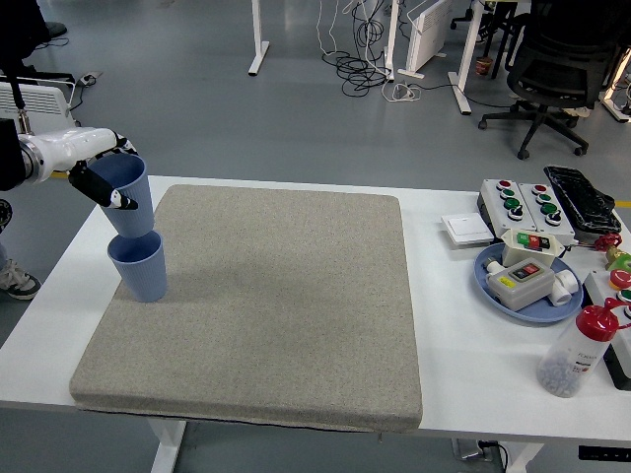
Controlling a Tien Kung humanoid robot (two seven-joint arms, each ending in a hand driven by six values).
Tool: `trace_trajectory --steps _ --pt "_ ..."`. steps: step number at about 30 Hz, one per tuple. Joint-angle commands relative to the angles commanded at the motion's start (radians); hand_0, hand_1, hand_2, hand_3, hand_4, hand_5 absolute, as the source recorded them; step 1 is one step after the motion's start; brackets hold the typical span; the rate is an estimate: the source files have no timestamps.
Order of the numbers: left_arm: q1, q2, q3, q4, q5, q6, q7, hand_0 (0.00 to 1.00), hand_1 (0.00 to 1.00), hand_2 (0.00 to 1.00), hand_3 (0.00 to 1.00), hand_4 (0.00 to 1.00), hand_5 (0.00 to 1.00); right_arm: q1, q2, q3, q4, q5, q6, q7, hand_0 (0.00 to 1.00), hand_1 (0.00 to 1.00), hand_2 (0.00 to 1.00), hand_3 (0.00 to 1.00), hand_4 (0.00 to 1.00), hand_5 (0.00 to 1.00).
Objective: Push cup pick cup insert cup
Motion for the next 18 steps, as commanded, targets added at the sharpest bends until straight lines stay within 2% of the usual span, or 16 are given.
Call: trace_trajectory --steps 18 --pt "0.006 -0.004 0.032 0.044 -0.006 0.004 -0.006 0.409 0.568 0.695 0.516 0.559 0.108 0.001 0.0 -0.005 0.001 0.008 0.0 0.002 0.712 0.653 0.682 0.585 0.12 0.467"
